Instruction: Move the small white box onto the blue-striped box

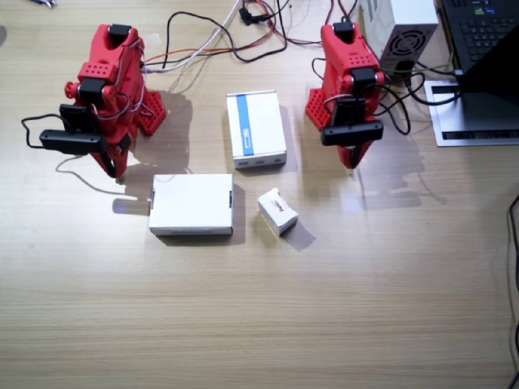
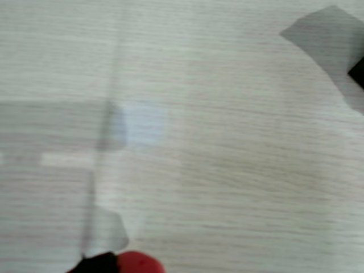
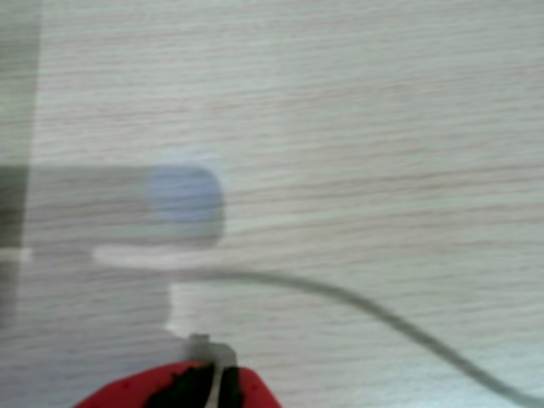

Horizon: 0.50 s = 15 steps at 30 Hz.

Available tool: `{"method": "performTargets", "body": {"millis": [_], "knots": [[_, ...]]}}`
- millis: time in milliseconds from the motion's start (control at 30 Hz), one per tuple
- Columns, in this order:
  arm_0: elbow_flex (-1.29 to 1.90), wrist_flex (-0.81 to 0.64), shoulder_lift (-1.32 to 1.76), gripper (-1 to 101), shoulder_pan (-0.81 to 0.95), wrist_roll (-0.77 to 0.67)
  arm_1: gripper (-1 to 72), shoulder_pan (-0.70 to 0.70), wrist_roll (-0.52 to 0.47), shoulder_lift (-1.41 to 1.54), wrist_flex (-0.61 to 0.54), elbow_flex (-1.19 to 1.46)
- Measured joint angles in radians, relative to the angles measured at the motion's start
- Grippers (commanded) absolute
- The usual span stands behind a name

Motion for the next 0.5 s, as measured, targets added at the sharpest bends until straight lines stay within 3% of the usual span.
{"method": "performTargets", "body": {"millis": [133,333,500], "knots": [[0.002,-0.109,-0.08,0,-0.037,-0.017,0.2,-0.008,0.051,0.0,0.0,0.0],[0.005,-0.141,-0.098,0,-0.04,-0.017,0.2,-0.017,0.081,0.0,0.0,0.0],[0.005,-0.141,-0.098,0,-0.035,-0.017,0.2,-0.017,0.204,-0.002,-0.006,-0.023]]}}
